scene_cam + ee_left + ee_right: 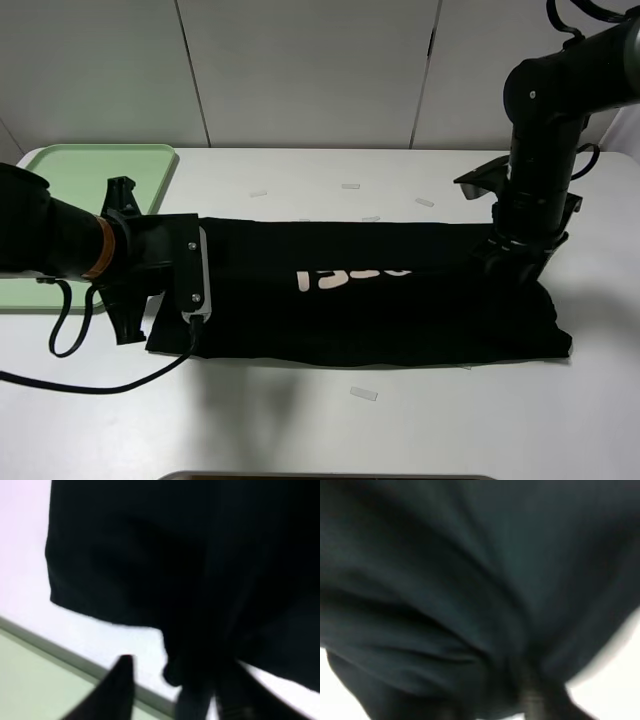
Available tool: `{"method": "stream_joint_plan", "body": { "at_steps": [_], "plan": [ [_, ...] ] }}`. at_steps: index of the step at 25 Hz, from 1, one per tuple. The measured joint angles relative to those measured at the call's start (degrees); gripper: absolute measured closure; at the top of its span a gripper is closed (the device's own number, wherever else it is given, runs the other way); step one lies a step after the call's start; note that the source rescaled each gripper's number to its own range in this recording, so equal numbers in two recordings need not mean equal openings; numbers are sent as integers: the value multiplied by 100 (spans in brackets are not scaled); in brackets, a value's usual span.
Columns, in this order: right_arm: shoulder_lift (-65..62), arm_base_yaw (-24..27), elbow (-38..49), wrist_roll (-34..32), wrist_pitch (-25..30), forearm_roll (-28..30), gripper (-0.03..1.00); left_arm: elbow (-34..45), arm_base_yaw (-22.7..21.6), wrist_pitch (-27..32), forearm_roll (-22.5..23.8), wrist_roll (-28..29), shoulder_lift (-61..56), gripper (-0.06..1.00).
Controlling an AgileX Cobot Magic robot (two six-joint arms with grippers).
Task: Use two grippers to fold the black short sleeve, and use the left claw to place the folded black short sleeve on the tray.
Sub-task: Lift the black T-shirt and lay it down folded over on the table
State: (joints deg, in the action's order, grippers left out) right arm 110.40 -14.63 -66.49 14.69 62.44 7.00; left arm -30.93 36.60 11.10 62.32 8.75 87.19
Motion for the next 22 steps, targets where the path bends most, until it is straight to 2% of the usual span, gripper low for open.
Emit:
{"method": "stream_joint_plan", "body": {
  "at_steps": [1,3,4,6,11,16,22],
  "plan": [
    [0,2,0,0,118,0,39,0,102,100,-4,0,0,53],
    [0,16,0,0,346,-88,16,0,296,248,-4,-27,0,47],
    [0,21,0,0,489,-199,10,0,397,330,-4,-79,0,46],
    [0,28,0,0,670,-506,4,0,593,524,-4,-261,0,45],
    [0,28,0,5,703,-1215,1,0,903,1205,-18,-671,0,44],
    [0,28,-25,41,710,-1263,1,-29,926,1908,-18,-875,0,44],
    [-304,28,-686,41,712,-1346,1,-638,926,2263,-13,-683,-64,44]
  ]
}}
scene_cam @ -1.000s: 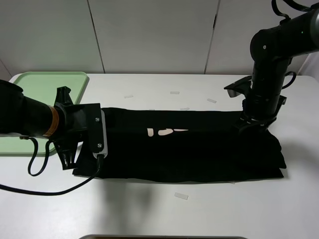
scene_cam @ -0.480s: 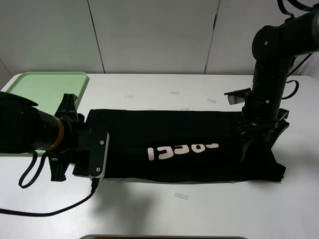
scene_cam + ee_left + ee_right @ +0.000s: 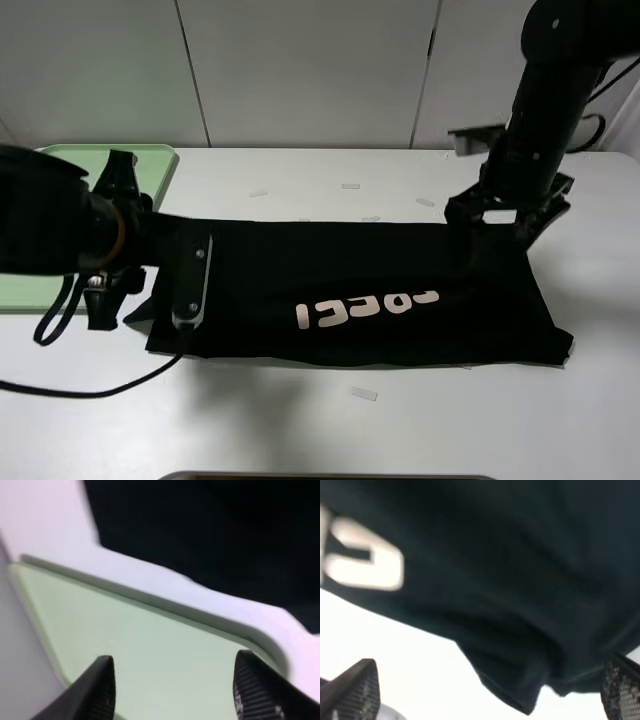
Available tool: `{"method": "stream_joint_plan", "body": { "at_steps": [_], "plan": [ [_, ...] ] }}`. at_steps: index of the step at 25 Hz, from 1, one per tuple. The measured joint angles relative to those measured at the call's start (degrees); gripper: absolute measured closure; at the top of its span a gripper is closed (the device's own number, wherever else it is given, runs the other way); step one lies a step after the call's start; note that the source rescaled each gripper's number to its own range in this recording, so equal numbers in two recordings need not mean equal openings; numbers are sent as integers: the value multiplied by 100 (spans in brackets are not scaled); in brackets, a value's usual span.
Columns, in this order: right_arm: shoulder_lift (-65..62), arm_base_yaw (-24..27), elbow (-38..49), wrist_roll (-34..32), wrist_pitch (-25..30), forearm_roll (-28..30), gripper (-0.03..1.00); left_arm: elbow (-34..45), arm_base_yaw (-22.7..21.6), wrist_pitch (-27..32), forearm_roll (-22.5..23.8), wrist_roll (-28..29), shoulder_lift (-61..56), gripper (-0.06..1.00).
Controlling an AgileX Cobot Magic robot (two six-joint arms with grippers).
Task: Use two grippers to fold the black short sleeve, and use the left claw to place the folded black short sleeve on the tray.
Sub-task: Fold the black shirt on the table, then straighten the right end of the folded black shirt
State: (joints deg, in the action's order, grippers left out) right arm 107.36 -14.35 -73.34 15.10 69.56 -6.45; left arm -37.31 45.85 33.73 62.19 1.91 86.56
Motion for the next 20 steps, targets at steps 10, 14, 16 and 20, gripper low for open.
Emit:
{"method": "stream_joint_plan", "body": {
  "at_steps": [10,14,16,20],
  "plan": [
    [-947,0,-969,0,-871,-26,1,-1565,0,7,0,932,-426,44],
    [-1205,0,-970,0,-1405,-26,1,-2275,21,160,0,1856,-627,37],
    [-1348,0,-970,0,-1566,-26,1,-2532,21,252,0,2046,-851,29],
    [-1781,0,-975,0,-1651,32,1,-2778,99,456,0,2101,-1512,13]
  ]
}}
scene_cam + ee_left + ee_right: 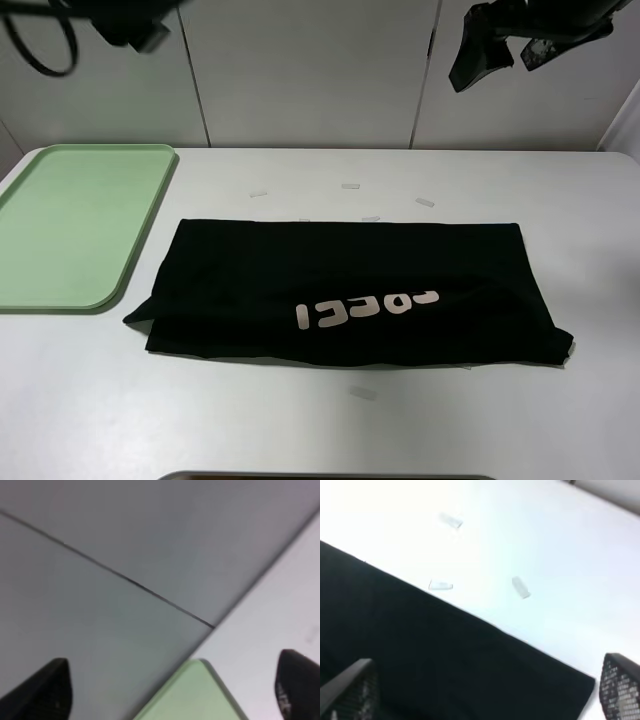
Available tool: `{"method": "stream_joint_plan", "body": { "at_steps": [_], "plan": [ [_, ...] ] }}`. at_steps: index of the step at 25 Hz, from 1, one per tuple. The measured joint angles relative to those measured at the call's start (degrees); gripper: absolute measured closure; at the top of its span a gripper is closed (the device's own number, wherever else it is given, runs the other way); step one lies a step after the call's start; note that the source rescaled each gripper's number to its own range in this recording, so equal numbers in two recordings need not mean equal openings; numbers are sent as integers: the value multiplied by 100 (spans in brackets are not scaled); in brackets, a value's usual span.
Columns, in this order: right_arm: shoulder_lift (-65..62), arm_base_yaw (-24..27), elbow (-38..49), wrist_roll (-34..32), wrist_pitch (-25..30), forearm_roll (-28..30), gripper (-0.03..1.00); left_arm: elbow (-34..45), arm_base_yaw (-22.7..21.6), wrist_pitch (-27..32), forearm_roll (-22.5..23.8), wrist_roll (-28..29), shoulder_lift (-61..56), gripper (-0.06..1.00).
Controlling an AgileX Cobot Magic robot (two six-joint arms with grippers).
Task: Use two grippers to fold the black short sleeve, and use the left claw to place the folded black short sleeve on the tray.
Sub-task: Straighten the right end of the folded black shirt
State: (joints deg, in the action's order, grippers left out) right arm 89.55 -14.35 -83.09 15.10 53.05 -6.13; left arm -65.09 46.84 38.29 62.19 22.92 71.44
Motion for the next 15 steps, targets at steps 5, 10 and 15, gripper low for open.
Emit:
{"method": "stream_joint_plan", "body": {
  "at_steps": [5,10,15],
  "plan": [
    [-418,0,0,0,-12,27,1,-19,468,559,-104,31,-1031,8],
    [-692,0,0,0,-21,57,1,-24,990,1416,-947,366,-2118,8],
    [-788,0,0,0,-4,57,1,-24,1035,2007,-2077,454,-3081,7]
  ]
}}
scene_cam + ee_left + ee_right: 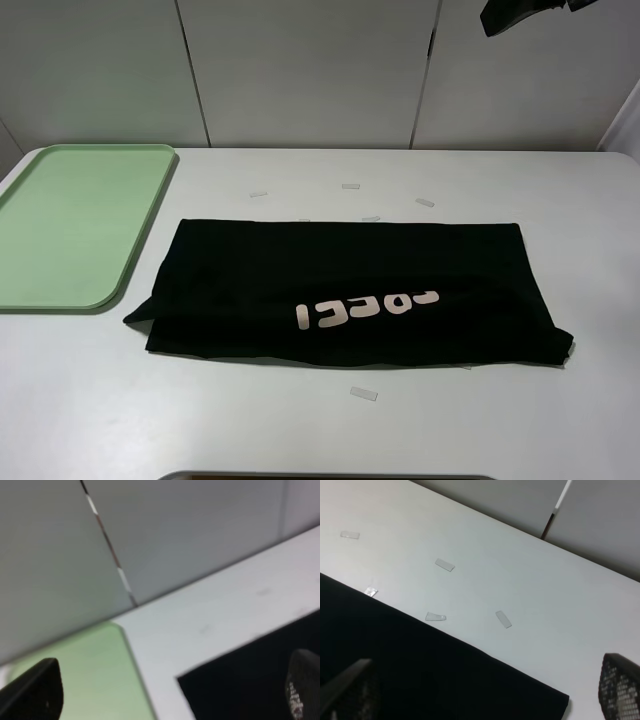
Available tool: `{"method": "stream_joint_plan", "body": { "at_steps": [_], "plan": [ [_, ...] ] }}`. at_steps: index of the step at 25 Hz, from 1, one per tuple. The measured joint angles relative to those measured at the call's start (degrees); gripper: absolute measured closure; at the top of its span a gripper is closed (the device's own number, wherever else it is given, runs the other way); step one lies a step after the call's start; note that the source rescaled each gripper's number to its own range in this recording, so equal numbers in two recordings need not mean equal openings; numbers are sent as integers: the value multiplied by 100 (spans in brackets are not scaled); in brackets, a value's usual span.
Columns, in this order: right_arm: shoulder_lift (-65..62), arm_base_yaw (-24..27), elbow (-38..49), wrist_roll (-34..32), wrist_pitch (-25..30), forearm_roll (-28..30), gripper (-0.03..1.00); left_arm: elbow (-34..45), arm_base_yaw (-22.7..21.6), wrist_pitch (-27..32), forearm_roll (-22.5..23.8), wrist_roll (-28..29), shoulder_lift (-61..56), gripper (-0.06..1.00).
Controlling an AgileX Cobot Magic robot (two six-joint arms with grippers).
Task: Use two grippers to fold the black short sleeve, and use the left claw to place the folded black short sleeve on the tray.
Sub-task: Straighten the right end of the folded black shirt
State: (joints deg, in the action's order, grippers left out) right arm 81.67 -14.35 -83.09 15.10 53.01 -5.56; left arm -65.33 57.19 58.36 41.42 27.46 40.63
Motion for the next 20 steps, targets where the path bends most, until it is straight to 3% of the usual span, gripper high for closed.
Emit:
{"method": "stream_joint_plan", "body": {
  "at_steps": [7,13,20],
  "plan": [
    [-80,0,0,0,54,10,1,14,0,348,-1018,-176,-1336,7],
    [-80,0,0,0,142,10,1,470,0,780,-1186,-355,-2404,7],
    [-80,0,0,0,186,16,1,1731,0,792,-1480,-915,-3563,7]
  ]
}}
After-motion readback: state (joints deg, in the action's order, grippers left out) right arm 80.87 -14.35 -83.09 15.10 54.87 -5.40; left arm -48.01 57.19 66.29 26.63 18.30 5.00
